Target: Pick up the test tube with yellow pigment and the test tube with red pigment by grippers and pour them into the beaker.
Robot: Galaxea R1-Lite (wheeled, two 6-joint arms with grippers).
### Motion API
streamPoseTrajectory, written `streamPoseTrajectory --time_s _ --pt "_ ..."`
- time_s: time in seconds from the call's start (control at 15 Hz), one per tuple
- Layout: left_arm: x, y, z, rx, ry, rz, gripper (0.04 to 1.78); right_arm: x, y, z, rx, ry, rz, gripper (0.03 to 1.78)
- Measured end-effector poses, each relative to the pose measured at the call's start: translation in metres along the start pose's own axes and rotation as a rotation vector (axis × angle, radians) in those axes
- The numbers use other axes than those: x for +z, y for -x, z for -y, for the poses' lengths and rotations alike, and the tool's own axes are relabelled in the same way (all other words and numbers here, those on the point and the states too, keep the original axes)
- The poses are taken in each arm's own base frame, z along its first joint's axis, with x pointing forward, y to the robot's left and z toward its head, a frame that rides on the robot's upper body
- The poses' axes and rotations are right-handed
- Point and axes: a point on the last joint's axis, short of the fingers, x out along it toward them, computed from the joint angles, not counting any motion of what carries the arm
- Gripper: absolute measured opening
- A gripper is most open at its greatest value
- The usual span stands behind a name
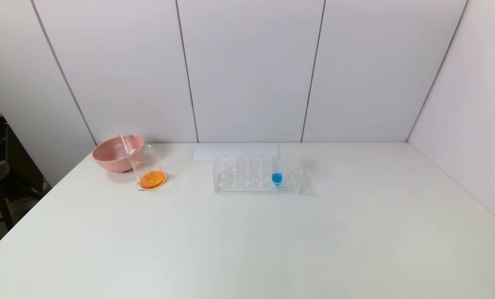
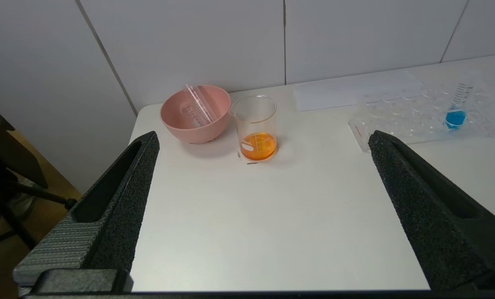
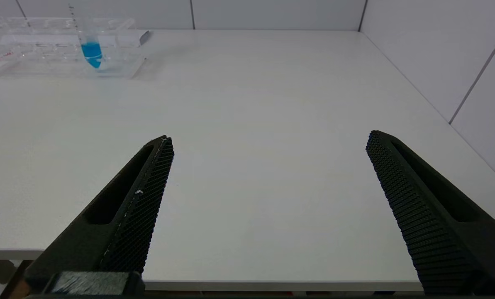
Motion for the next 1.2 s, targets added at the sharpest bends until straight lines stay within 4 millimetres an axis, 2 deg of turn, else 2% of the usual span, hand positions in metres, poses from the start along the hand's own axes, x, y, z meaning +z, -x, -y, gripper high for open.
streamPoseTrajectory --time_s 0.27,0.53,0.87,1.2 --pt "-0.017 0.049 0.002 0.004 0.001 0.036 1.76 0.0 0.0 0.0 0.0 0.0 0.0 1.7" --pt "-0.037 0.085 0.005 0.009 -0.032 0.062 1.76 0.0 0.0 0.0 0.0 -0.001 0.0 1.7" --pt "-0.05 0.11 0.009 0.059 -0.034 0.108 1.76 0.0 0.0 0.0 0.0 0.0 0.0 1.7" --pt "-0.074 0.12 0.014 0.037 -0.038 0.151 1.76 0.0 0.0 0.0 0.0 -0.001 0.0 1.7"
